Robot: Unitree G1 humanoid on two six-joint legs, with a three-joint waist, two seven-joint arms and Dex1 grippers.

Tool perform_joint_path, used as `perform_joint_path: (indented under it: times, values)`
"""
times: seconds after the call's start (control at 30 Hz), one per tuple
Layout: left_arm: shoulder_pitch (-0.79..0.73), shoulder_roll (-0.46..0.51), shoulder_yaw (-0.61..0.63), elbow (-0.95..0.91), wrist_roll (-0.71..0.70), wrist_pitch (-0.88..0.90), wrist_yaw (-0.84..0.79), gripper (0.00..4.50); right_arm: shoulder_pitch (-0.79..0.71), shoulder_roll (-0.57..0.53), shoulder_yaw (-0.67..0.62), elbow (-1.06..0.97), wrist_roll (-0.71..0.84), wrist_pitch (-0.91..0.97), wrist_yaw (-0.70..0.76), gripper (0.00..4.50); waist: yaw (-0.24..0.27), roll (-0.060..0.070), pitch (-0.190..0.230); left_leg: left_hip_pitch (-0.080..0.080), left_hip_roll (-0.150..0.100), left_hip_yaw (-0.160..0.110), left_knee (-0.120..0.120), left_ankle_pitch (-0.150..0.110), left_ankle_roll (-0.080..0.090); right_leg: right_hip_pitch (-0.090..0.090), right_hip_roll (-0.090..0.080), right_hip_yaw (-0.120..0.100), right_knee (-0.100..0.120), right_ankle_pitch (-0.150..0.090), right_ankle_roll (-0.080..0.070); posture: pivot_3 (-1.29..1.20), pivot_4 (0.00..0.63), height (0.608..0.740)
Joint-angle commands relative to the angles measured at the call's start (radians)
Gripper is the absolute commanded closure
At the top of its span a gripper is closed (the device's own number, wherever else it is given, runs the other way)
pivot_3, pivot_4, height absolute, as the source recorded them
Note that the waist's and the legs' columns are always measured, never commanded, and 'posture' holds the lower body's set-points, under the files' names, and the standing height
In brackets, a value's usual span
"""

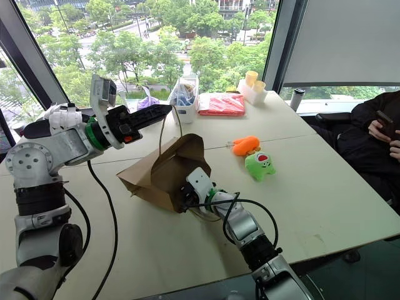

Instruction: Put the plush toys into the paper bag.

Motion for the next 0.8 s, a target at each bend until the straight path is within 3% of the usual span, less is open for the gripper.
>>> perform_joint_path:
  times: [0.03, 0.2, 0.5, 0.8]
  values:
    - [0.001, -0.009, -0.009, -0.048, -0.108, -0.01, 0.033, 4.45, 0.011, 0.009, -0.001, -0.016, -0.007, 0.014, 0.004, 4.5, 0.0, 0.0, 0.0, 0.0, 0.0, 0.0, 0.0, 0.0, 0.0, 0.0, 0.0, 0.0, 0.0, 0.0, 0.0, 0.0, 0.15, 0.74]
    - [0.072, -0.017, -0.062, -0.109, -0.163, -0.016, 0.066, 4.45, 0.017, 0.021, -0.021, -0.036, 0.0, 0.002, -0.013, 4.5, 0.0, 0.0, 0.0, 0.0, 0.0, 0.0, 0.0, 0.0, 0.0, 0.0, 0.0, 0.001, 0.0, 0.0, 0.0, 0.0, 0.15, 0.74]
    - [0.146, 0.013, -0.104, -0.125, -0.147, -0.034, 0.029, 4.45, 0.078, 0.02, -0.079, -0.315, 0.076, 0.055, 0.006, 4.5, 0.005, 0.0, 0.0, 0.0, 0.0, 0.001, 0.0, 0.0, 0.0, -0.001, 0.001, 0.001, 0.0, 0.0, 0.0, 0.0, 0.15, 0.74]
    - [0.164, 0.005, -0.155, -0.152, -0.142, -0.063, 0.025, 4.45, 0.02, 0.099, -0.06, -0.085, 0.054, -0.04, -0.004, 4.5, 0.002, -0.001, 0.0, 0.0, 0.0, 0.001, 0.0, 0.0, -0.001, -0.001, 0.001, 0.001, 0.0, 0.0, 0.0, 0.0, 0.15, 0.74]
